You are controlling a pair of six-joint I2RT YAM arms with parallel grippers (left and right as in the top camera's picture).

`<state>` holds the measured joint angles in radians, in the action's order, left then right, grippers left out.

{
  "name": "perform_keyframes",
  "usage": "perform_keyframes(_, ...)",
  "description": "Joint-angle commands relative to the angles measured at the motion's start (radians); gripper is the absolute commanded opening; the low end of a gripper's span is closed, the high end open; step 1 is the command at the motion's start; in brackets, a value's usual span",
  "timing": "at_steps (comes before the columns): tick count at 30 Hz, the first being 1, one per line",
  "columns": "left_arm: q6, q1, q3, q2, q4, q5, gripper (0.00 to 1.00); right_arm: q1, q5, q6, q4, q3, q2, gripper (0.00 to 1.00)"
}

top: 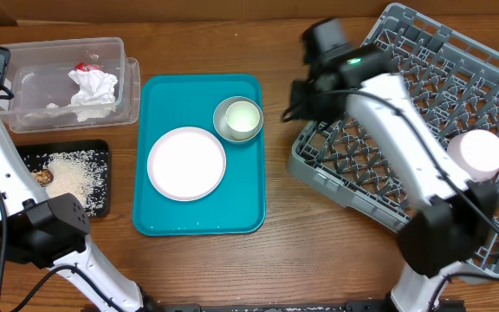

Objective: Sort waste into correct bins and load items into the dishwasher

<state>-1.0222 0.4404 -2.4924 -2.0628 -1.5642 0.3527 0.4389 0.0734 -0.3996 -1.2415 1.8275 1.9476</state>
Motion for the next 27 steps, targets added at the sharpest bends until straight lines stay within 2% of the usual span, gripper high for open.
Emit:
perform_keyframes(1, -0.01, -0.003, 0.004, -0.005, -0.001, 0.02, 1.0, 0.059, -0.029, -0.086, -0.002, -0.024, 0.043, 0.42)
perform_keyframes(6, -0.01, -0.003, 0.004, -0.005, 0.0, 0.02, 1.0, 0.107, -0.113, -0.194, -0.042, -0.05, 0.101, 0.42)
perform_keyframes(9, -0.01, -0.003, 0.004, -0.005, -0.001, 0.02, 1.0, 0.111, -0.142, -0.204, -0.074, -0.05, 0.108, 0.42)
perform_keyframes(13, -0.01, -0.003, 0.004, -0.005, 0.0, 0.02, 1.0, 0.111, -0.152, -0.204, -0.097, -0.05, 0.108, 0.37)
perform_keyframes(15, -0.01, -0.001, 0.004, -0.005, 0.0, 0.02, 1.0, 0.111, -0.151, -0.204, -0.12, -0.05, 0.107, 0.29)
perform_keyframes(22, -0.01, -0.002, 0.004, -0.005, -0.001, 0.02, 1.0, 0.111, -0.152, -0.235, -0.225, -0.05, 0.106, 0.27)
perform_keyframes(24, -0.01, -0.002, 0.004, -0.005, 0.0, 0.02, 1.0, 0.112, -0.159, -0.268, -0.264, -0.05, 0.101, 0.21)
perform_keyframes(26, -0.01, -0.002, 0.004, -0.005, 0.0, 0.02, 1.0, 0.119, -0.159, -0.279, -0.291, -0.05, 0.093, 0.05)
perform_keyframes(27, -0.01, -0.002, 0.004, -0.005, -0.001, 0.02, 1.0, 0.133, -0.172, -0.294, -0.303, -0.05, 0.073, 0.04)
